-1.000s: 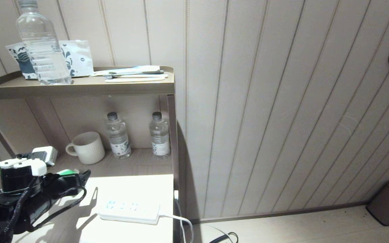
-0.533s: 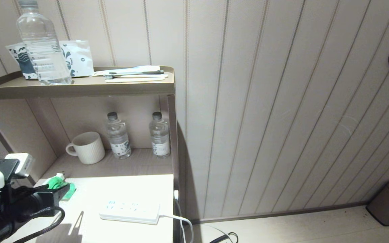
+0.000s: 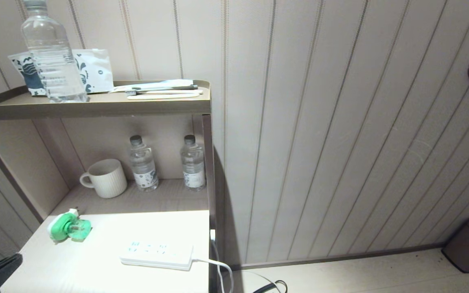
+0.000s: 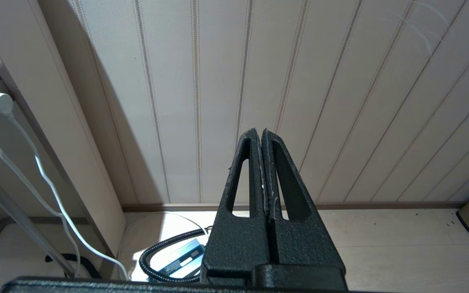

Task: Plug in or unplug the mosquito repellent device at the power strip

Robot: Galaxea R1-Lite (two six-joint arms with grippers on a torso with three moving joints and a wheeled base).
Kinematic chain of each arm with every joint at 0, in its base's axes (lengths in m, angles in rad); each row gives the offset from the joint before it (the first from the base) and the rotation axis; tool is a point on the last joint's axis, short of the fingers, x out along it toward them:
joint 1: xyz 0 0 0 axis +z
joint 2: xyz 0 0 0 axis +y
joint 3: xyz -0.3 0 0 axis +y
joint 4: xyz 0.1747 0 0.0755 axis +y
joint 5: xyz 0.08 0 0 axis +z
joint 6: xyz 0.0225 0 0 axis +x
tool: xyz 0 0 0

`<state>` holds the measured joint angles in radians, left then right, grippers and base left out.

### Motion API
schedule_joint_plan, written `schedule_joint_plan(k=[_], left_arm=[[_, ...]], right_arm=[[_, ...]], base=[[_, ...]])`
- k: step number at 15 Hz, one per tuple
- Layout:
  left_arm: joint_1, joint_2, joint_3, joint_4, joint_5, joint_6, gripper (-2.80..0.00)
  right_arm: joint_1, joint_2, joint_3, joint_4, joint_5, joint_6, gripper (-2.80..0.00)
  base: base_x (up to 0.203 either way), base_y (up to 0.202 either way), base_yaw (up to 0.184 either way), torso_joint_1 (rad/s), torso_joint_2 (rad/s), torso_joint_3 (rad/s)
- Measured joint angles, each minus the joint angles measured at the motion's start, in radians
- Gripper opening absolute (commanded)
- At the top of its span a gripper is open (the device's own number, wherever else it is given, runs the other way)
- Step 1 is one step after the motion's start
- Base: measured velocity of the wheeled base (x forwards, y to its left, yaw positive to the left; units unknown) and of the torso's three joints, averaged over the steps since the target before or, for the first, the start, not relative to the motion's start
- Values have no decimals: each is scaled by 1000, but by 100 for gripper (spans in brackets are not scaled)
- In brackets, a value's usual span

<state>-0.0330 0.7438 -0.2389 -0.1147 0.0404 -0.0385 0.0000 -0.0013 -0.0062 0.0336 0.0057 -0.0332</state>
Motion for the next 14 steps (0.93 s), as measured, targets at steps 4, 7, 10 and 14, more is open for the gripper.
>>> schedule_joint_plan(k=[4,7,10,14], left_arm=[[16,-332,96,134,-31,10,-280],[26,-572,181,133,-37,26,-280],[31,-695,229,-8,-63,102,-280],[32,-740,238,37,-90,156,-280]], right_arm=[[0,0,0,0,0,0,-280],[0,0,0,0,0,0,-280],[0,0,0,0,0,0,-280],[0,0,0,0,0,0,-280]], base=[[0,0,0,0,0,0],[0,0,0,0,0,0],[0,0,0,0,0,0],[0,0,0,0,0,0]])
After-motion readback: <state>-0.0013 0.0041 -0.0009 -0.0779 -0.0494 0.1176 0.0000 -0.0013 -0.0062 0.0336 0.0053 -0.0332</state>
